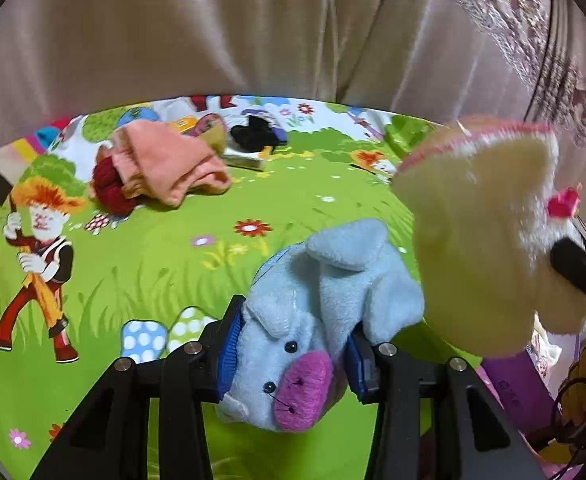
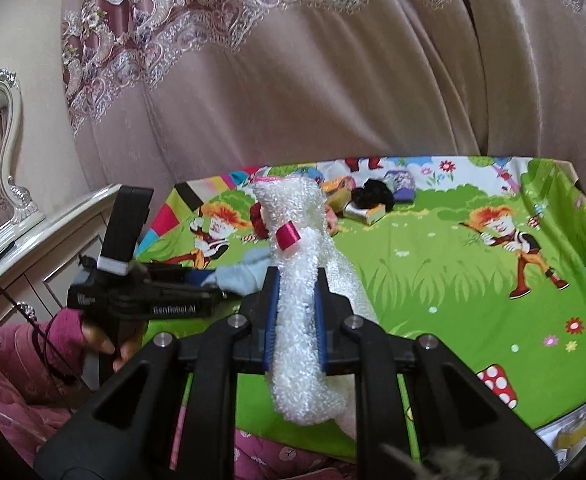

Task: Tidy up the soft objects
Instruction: 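Grasp the blue pig puppet with the left tool while the right tool holds the mitten, then carry the pig puppet and white mitten to the white bin and open both tools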

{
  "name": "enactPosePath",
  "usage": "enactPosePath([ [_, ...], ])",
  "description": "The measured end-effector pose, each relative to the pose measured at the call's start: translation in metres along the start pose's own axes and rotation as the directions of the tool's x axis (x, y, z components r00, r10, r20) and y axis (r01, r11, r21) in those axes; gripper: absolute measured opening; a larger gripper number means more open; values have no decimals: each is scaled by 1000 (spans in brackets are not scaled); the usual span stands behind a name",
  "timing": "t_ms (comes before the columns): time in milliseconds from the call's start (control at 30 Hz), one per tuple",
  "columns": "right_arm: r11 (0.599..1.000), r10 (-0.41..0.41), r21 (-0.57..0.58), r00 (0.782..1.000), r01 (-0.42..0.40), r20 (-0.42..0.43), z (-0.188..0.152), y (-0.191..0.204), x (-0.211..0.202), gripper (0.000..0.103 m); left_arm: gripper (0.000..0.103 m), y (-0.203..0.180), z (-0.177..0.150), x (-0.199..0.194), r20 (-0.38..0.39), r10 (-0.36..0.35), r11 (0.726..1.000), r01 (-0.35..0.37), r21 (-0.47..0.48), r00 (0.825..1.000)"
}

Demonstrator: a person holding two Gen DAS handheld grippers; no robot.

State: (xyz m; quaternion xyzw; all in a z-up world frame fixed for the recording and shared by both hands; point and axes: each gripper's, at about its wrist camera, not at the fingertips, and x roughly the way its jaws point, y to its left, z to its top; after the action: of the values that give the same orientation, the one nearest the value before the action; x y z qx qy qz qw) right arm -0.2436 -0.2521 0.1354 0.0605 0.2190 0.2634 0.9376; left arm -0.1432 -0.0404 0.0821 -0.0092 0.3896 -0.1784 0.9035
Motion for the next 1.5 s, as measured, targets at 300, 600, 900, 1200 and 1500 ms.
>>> enactPosePath([
  [300, 997, -42, -60, 997, 45, 59, 25, 1, -30, 19, 45, -45, 10, -11, 13, -33, 994, 31, 107, 999],
  [600, 991, -90, -92, 992, 98, 89, 32, -7, -58, 19, 45, -80, 17, -20, 23, -63, 980, 58, 190, 998],
  [900, 978, -181, -78, 973, 194, 145, 31, -24, -104, 19, 46, -128, 23, -27, 15, -137, 947, 127, 297, 990],
  [1200, 937, -342, -9, 920, 350, 194, 21, -53, -167, 19, 46, -197, 22, -24, -64, -282, 873, 283, 397, 957],
  [1500, 841, -541, 119, 818, 528, 196, -5, -95, -237, 19, 47, -270, 17, -19, -152, -394, 774, 416, 477, 906],
])
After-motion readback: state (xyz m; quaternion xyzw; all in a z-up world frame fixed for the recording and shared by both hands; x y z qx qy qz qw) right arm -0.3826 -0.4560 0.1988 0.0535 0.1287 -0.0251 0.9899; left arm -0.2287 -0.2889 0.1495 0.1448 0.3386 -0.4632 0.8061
